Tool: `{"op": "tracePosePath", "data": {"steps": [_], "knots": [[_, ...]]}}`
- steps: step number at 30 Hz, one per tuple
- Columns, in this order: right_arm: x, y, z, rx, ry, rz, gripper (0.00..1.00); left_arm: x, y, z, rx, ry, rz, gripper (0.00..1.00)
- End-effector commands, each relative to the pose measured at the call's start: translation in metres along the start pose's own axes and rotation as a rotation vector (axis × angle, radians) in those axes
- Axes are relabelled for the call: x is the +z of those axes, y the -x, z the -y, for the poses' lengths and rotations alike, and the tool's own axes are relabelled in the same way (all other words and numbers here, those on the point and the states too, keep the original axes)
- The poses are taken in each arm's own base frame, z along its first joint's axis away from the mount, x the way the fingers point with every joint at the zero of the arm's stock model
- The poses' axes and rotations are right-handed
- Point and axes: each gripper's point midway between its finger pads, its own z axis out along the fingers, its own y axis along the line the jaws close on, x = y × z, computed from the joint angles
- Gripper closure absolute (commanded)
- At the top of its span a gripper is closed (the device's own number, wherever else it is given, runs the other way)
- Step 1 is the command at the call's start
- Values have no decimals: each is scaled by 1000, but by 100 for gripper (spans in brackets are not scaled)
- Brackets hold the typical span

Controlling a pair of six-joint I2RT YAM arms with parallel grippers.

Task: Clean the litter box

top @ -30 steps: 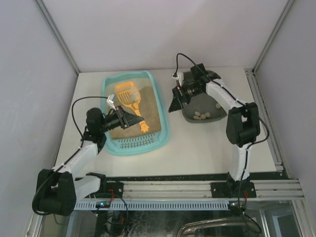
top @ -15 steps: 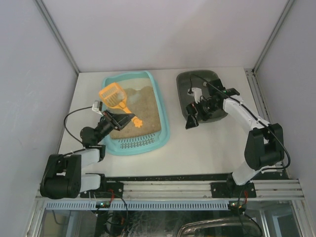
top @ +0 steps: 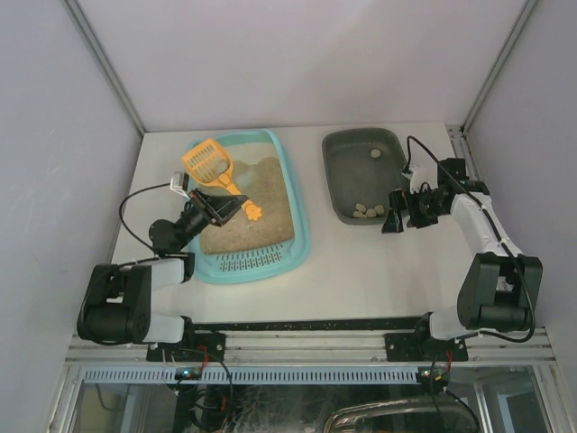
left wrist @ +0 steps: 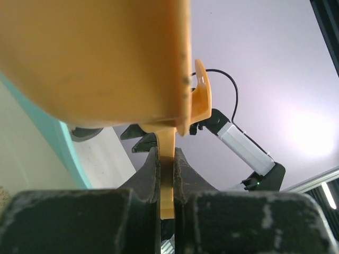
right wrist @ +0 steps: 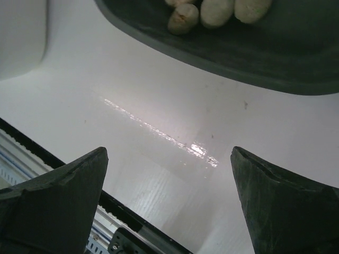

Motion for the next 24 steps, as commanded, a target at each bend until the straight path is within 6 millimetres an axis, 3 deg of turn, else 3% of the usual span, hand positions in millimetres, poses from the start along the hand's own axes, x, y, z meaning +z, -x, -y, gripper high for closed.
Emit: {"op": "tracePosePath", "data": {"steps": [1, 3, 4, 6, 9, 11, 15, 17, 18, 20, 22, 24], "knots": [[5, 8, 20, -65, -70, 18, 0, 10, 13, 0, 49, -27, 40, 100], [11, 4, 23, -73, -85, -6, 0, 24, -14, 6, 16, -67, -115, 100], [14, 4, 23, -82, -90, -14, 0, 22, -16, 5, -10, -63, -107, 100], [19, 3, 22, -108, -104, -33, 0, 9, -4, -3, 22, -23, -1, 100], [28, 2, 20, -162, -124, -62, 0, 14, -19, -3, -15, -36, -93, 100], [35, 0, 18, -196, -136, -86, 0, 6, -8, -10, -5, -10, -19, 100], [45, -4, 16, -225, -145, -120, 0, 23, -28, 11, -8, -80, -148, 100], [45, -4, 16, -228, -149, -119, 0, 11, -12, 4, 27, -44, -27, 100], [45, -3, 16, -230, -149, -116, 0, 12, -12, -1, 27, -24, -30, 100], [44, -3, 17, -234, -155, -112, 0, 22, -28, 10, 4, -79, -142, 100], [42, -3, 18, -234, -161, -109, 0, 12, -12, 6, 4, -52, -23, 100], [41, -3, 20, -232, -165, -108, 0, 11, -16, 10, 35, -62, -34, 100]]}}
